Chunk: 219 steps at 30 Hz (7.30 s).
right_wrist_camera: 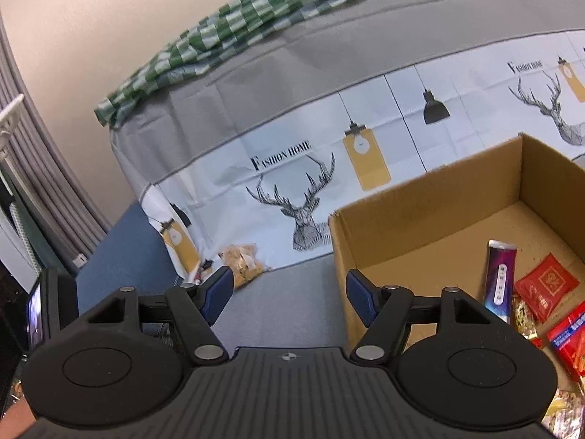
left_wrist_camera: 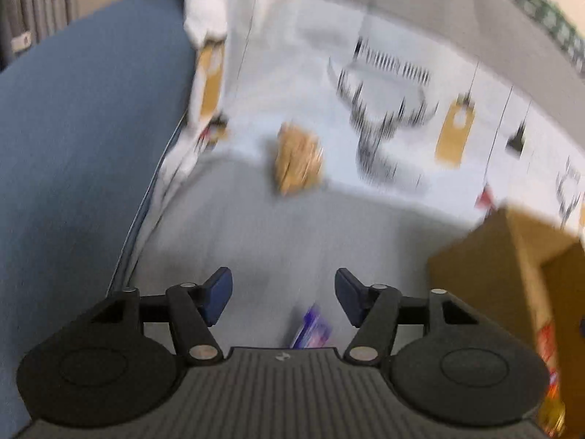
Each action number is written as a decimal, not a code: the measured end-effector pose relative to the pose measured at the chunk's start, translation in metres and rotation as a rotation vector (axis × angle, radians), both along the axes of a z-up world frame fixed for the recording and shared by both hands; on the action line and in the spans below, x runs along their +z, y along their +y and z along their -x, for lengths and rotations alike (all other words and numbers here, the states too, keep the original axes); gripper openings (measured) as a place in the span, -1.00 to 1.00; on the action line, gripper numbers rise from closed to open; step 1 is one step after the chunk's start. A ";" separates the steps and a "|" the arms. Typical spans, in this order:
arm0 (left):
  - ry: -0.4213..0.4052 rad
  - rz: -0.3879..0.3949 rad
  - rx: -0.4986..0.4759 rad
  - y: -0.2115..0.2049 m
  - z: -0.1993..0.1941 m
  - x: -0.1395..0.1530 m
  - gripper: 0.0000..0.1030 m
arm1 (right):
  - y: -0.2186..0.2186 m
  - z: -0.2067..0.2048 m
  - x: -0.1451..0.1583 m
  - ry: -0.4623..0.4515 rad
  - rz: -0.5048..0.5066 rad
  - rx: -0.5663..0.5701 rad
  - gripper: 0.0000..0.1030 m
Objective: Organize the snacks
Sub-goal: 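Move both tools back down toward the biscuit bag and purple candy bar, then grasp the purple candy bar with the right gripper while the left grasps the biscuit bag, then lift the biscuit bag and purple candy bar and carry them over the box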
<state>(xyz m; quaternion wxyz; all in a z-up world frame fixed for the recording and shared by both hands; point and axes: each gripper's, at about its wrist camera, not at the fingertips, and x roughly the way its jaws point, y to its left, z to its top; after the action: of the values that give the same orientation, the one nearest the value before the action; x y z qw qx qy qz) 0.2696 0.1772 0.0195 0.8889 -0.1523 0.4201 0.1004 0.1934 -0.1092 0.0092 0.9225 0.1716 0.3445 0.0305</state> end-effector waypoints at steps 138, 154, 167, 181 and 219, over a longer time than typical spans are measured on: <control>0.279 0.152 0.008 0.023 0.064 -0.054 0.36 | 0.097 0.025 -0.115 0.320 0.406 0.458 -0.69; 0.117 0.129 0.017 0.011 0.071 -0.023 -0.20 | 0.087 0.030 -0.072 0.165 0.355 0.414 -0.71; -0.163 0.048 0.024 -0.008 0.092 0.032 -0.20 | 0.021 0.043 0.057 -0.127 0.268 0.328 -0.71; -0.367 0.024 -0.059 -0.066 0.096 0.061 -0.20 | -0.049 0.067 0.039 -0.133 0.268 0.202 -0.71; -0.499 0.049 -0.459 -0.224 0.069 0.054 -0.20 | -0.116 0.063 0.028 -0.109 0.393 0.047 -0.72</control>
<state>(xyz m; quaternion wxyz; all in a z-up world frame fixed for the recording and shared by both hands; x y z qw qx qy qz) 0.2006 -0.0470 0.0733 0.9598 -0.0951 0.2153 -0.1530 0.1308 -0.2257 0.0369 0.9545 -0.0217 0.2974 -0.0066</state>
